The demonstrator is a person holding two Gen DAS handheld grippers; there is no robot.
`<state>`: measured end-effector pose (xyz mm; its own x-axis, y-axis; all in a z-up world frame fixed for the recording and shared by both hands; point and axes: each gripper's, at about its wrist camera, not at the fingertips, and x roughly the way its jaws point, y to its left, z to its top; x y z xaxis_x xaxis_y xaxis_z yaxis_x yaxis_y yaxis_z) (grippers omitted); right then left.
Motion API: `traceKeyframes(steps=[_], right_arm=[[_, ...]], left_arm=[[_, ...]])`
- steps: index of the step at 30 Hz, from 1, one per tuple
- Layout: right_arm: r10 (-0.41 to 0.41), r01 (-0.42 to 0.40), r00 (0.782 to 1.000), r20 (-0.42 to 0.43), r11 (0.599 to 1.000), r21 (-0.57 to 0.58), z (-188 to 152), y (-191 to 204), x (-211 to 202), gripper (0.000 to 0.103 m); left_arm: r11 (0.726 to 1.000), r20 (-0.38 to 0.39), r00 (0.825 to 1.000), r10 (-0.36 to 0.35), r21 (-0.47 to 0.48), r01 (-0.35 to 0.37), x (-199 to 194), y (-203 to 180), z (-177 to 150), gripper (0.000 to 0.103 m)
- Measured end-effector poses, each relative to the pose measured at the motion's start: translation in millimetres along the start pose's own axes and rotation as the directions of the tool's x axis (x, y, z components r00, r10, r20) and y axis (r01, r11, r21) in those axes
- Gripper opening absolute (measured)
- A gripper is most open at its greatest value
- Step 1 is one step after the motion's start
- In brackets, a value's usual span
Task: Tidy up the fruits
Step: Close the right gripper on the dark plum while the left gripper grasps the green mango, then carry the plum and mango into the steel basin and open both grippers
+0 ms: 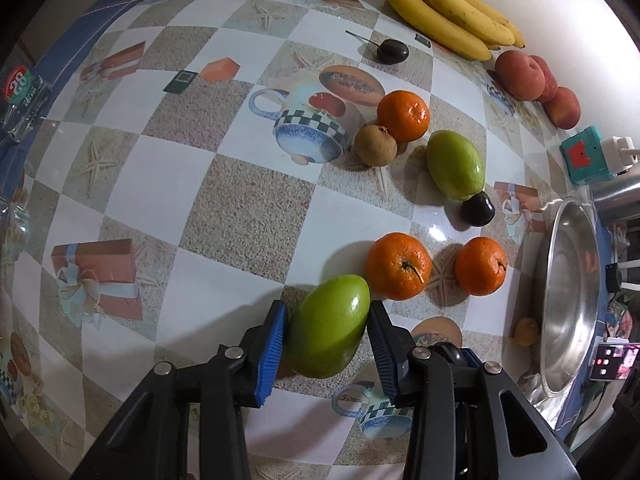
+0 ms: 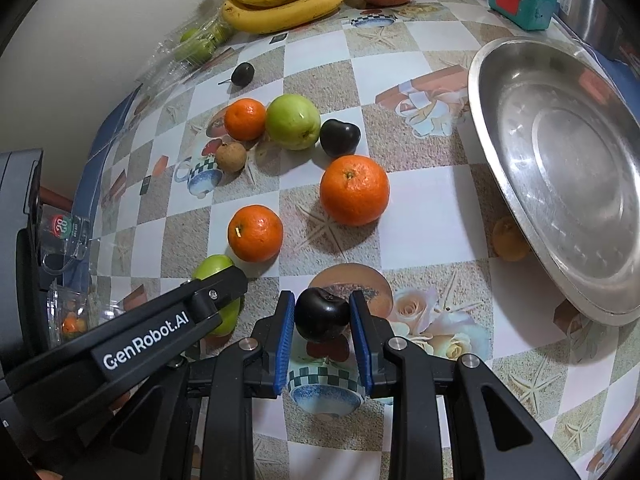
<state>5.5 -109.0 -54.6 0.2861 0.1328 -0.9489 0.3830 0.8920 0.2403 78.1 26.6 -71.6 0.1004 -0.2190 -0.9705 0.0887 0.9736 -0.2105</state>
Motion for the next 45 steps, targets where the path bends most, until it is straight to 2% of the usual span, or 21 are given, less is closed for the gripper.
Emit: traceKeyframes(steps=[12,22,28,35,38,41,45], right_arm=[[0.015,-0.015,1.0,0.016,1.0,0.004,1.8,-0.2,-6.2,0.029],[0.019,-0.019,0.999,0.039,1.0,0.005,3.1,0.7,-13.4,0.029],[-0.027,0.023,0.996,0.082,0.998,0.05,9.0,-15.6,-27.2,0.029],[-0.107,0.085,0.986,0.128,0.982,0.167,12.9,-56.8,-46.4,0.029],[-0.08,0.046,0.987,0.139,0.971,0.233,13.8,-75.1,-53.4,0.028],[-0.148,0.106,0.977,0.153,0.962,0.253,15.3,-82.6,-61.8,0.028],[-0.103,0.048,0.981,0.164,0.95,0.309,14.6,-97.2,-69.0,0.029]], left_arm=[[0.999,0.058,0.998,-0.021,-0.024,0.023,-18.4,7.7,3.0,0.042],[0.998,0.135,0.99,-0.05,-0.041,0.056,-41.2,9.4,7.5,0.042],[0.998,0.161,0.985,-0.06,-0.025,0.065,-43.8,-0.3,11.1,0.042],[0.994,0.194,0.976,-0.097,0.067,0.085,-49.5,-32.5,9.0,0.042],[0.988,0.211,0.97,-0.124,0.121,0.1,-54.1,-49.8,5.8,0.042],[0.979,0.215,0.965,-0.151,0.169,0.115,-55.2,-66.2,3.8,0.042],[0.965,0.223,0.958,-0.182,0.226,0.13,-57.8,-86.2,-0.1,0.042]])
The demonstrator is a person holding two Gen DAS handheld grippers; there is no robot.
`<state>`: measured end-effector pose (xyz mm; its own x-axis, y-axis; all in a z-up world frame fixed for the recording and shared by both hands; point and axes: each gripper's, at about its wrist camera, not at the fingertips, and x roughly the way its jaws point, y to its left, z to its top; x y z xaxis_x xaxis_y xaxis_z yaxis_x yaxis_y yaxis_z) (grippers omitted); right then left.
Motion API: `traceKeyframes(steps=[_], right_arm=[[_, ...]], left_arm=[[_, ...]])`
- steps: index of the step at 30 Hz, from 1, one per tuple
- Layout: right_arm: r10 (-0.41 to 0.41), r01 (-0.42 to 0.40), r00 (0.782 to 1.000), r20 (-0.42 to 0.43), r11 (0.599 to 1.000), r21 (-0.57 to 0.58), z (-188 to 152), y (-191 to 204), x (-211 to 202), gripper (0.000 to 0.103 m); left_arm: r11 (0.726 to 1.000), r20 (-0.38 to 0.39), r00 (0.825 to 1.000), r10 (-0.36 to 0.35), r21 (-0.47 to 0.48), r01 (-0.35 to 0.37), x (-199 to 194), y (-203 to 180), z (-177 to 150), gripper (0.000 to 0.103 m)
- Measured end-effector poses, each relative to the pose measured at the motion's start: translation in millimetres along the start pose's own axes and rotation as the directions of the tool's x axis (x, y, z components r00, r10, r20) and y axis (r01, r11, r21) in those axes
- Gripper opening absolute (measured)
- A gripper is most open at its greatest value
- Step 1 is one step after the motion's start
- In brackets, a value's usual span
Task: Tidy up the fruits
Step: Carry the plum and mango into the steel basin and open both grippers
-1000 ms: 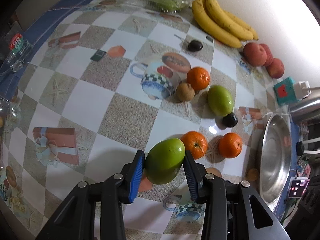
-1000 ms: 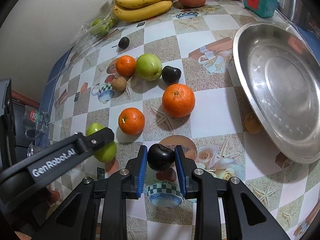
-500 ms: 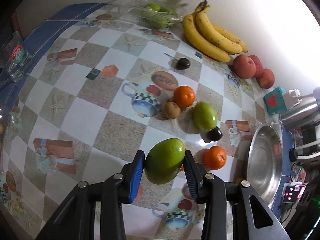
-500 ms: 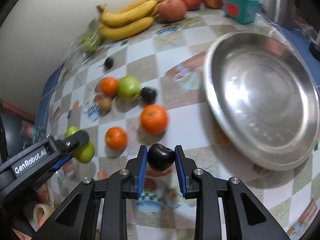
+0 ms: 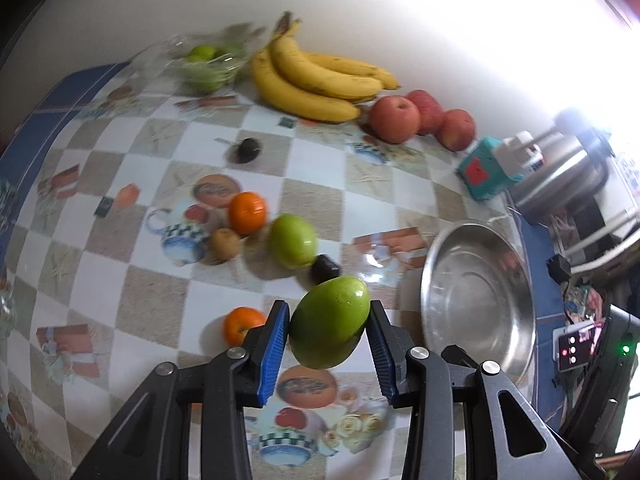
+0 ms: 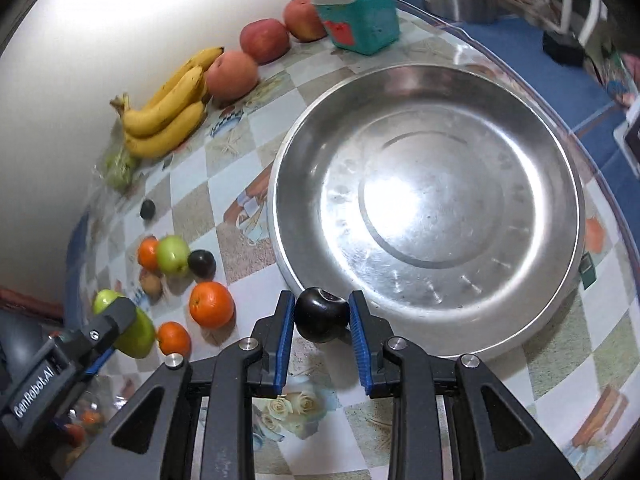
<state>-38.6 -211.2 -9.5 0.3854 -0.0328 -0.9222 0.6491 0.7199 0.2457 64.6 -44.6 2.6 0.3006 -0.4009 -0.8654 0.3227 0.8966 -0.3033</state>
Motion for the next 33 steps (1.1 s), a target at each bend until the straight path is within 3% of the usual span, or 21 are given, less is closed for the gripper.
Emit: traceKeyframes(steps=[16,33], right_arm=[[-0.117,0.107,0.991,0.066,0.984,0.14,21.2,-60.4,-5.8,0.029],[-0.154,0.147,0.988,0.03,0.976,0.158,27.2,-71.8,5.3,0.029]], left_arm=[[0.968,-0.019,0.991,-0.134,0.21,0.135,35.7,-88.3,1.2,0.042],[0.96,-0.082,0.985,-0.15,0.224,0.165,63.7,-106.1,3.2,0.043]])
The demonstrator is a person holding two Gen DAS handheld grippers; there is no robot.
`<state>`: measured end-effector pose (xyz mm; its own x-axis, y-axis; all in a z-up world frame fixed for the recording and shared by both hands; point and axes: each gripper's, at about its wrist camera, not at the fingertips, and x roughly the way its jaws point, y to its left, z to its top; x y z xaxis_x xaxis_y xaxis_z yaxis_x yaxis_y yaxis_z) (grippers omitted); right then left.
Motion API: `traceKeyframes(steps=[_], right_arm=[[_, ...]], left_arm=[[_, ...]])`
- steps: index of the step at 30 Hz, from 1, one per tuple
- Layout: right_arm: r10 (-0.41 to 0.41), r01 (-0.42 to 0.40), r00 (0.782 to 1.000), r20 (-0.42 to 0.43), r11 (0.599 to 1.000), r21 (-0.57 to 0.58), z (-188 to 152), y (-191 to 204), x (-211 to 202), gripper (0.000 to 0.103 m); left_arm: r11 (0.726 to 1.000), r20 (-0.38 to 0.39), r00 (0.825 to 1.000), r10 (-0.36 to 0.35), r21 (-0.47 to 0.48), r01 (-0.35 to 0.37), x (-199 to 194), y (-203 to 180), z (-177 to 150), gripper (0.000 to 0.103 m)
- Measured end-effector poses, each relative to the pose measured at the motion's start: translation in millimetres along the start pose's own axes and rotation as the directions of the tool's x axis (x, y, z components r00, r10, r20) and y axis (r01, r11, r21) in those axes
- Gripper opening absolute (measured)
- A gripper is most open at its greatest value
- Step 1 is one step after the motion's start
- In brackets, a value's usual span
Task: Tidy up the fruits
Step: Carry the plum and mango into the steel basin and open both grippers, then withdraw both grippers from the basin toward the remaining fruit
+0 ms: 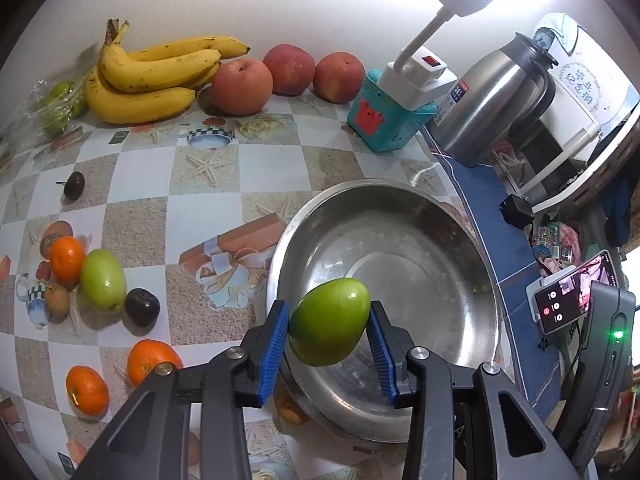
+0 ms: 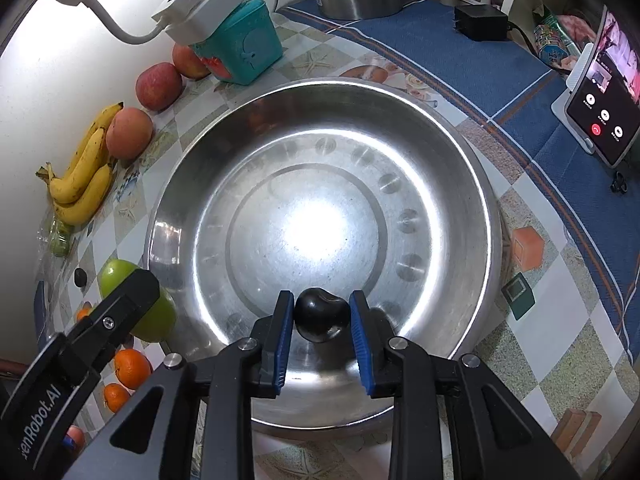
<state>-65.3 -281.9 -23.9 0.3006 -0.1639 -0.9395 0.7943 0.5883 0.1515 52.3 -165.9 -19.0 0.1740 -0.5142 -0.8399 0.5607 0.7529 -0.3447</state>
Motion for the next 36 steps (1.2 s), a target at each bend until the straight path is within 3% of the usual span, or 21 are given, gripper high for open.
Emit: traceKeyframes(steps=[4,10,11,13,17,23,32,33,34,36], right_arm=[[-0.003,0.003,1.0,-0.003,1.0,-0.004,0.4,1.8,1.0,0.03],[-0.01,0.01,1.0,0.002,1.0,-0.006,1.7,3.1,-0.2,0.037],[-0.013,0.013,1.0,0.005,1.0,-0.007,2.2,3.5,-0.8,0.039],[-0.024,0.024,1.0,0.012,1.0,-0.008,2.9,3.7,-1.8,0.057],[-0.057,0.057,0.998,0.028,0.998,-0.025,4.0,5.5,-2.7,0.066],[-0.106,0.111,0.993,0.055,0.99,-0.085,2.9,12.8,-1.8,0.078],[-0.114,0.126,0.989,0.093,0.983,-0.133,-2.7,23.8,-3.6,0.081],[-0.117,0.13,0.988,0.098,0.983,-0.132,-3.4,24.8,-4.1,0.085],[-0.118,0.131,0.988,0.102,0.983,-0.13,-4.2,25.9,-5.0,0.095],[-0.101,0.115,0.988,0.118,0.986,-0.121,-5.5,26.5,-8.6,0.098]], left_arm=[[1.0,0.013,1.0,-0.02,-0.006,0.02,-6.3,2.1,2.4,0.044],[0.999,0.011,1.0,0.006,-0.033,-0.006,-12.2,12.5,5.5,0.045],[0.999,0.008,1.0,0.019,-0.039,-0.018,-13.2,15.2,6.4,0.049],[0.997,0.008,0.998,0.06,-0.05,-0.059,-16.4,21.8,7.9,0.063],[0.986,0.009,0.988,0.153,-0.065,-0.152,-22.4,35.9,9.6,0.077],[0.941,-0.023,0.942,0.334,-0.052,-0.335,-24.1,55.9,5.6,0.101],[0.876,-0.049,0.879,0.475,-0.073,-0.477,-37.4,83.2,-2.4,0.103],[0.872,-0.046,0.876,0.48,-0.078,-0.483,-40.2,86.3,-3.1,0.103],[0.869,-0.047,0.873,0.485,-0.085,-0.487,-43.5,89.5,-4.0,0.103],[0.862,-0.046,0.868,0.495,-0.101,-0.497,-50.3,95.6,-5.2,0.103]])
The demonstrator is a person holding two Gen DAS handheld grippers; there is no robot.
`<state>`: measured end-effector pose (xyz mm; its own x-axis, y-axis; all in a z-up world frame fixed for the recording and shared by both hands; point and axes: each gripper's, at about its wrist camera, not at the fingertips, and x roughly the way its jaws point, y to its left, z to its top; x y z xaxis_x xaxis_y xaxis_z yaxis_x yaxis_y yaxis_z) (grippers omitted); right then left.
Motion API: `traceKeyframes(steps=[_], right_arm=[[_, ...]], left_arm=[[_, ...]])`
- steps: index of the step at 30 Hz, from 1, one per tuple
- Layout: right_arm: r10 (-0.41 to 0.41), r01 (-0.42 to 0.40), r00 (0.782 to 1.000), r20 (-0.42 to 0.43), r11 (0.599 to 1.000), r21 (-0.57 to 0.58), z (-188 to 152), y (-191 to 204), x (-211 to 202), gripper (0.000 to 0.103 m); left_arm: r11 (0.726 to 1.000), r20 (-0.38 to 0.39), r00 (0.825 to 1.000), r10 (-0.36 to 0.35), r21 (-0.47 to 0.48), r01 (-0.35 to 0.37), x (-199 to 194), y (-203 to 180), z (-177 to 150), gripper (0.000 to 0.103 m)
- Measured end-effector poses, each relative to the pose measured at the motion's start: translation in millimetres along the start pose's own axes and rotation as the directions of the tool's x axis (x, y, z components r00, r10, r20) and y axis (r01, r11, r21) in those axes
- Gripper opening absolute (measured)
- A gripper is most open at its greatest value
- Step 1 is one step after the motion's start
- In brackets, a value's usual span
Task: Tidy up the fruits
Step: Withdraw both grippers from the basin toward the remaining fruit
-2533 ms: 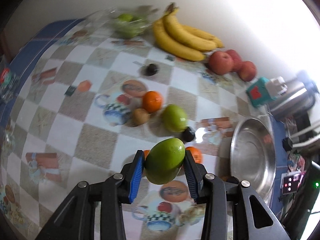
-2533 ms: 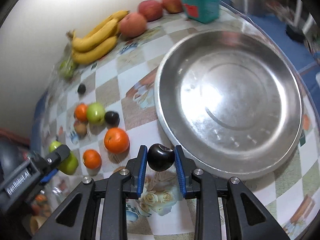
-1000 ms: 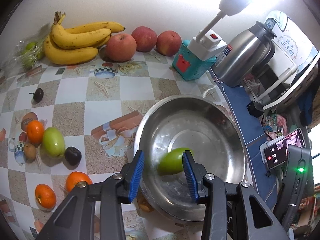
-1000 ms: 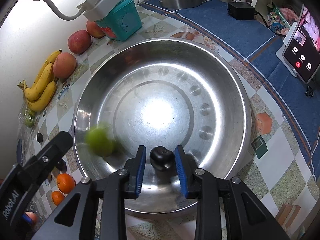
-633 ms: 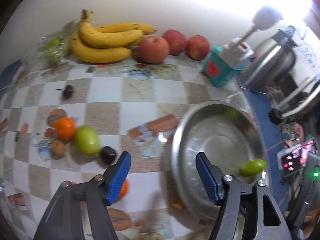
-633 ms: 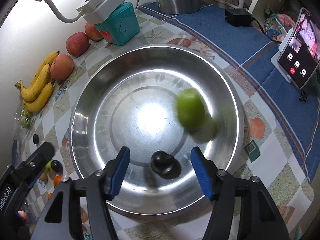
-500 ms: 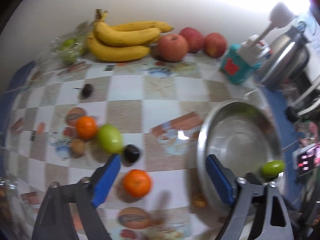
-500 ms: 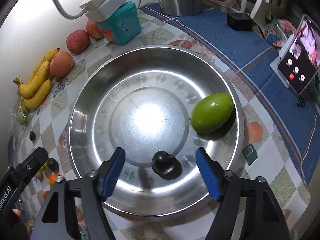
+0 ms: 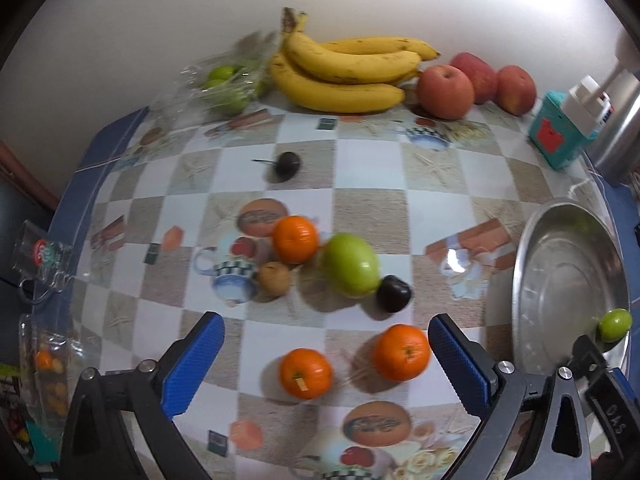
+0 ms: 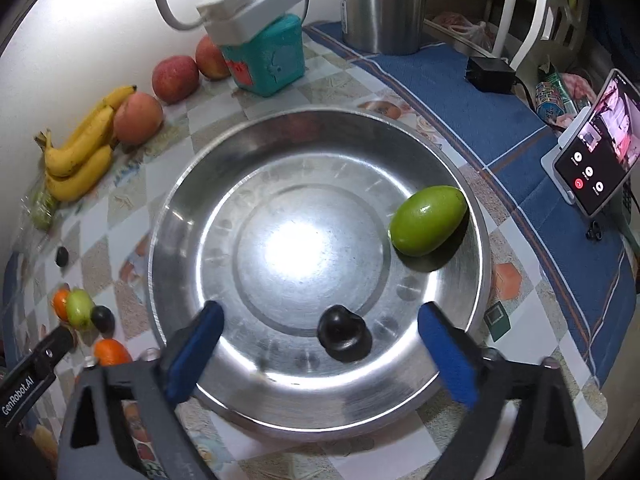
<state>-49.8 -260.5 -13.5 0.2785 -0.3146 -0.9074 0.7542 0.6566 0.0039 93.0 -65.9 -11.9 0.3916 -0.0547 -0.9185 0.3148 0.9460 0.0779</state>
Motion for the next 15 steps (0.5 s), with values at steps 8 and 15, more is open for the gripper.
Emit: traceKeyframes(steps=[8,15], right_arm=[[0.04,-0.04,0.999,0.013,0.999,0.005,-5.5,7.0,-7.7,0.098],[0.055,-0.053,0.998,0.04,0.998,-0.046,-13.5,20.9,-18.7,0.098]], left_arm=[[0.998,0.014,1.0,0.021,-0.059,-0.02,-9.4,26.6,-2.0,0.103],[0.995,0.015,1.0,0.0,-0.102,0.001,-13.5,45.7,-6.6,0.103]])
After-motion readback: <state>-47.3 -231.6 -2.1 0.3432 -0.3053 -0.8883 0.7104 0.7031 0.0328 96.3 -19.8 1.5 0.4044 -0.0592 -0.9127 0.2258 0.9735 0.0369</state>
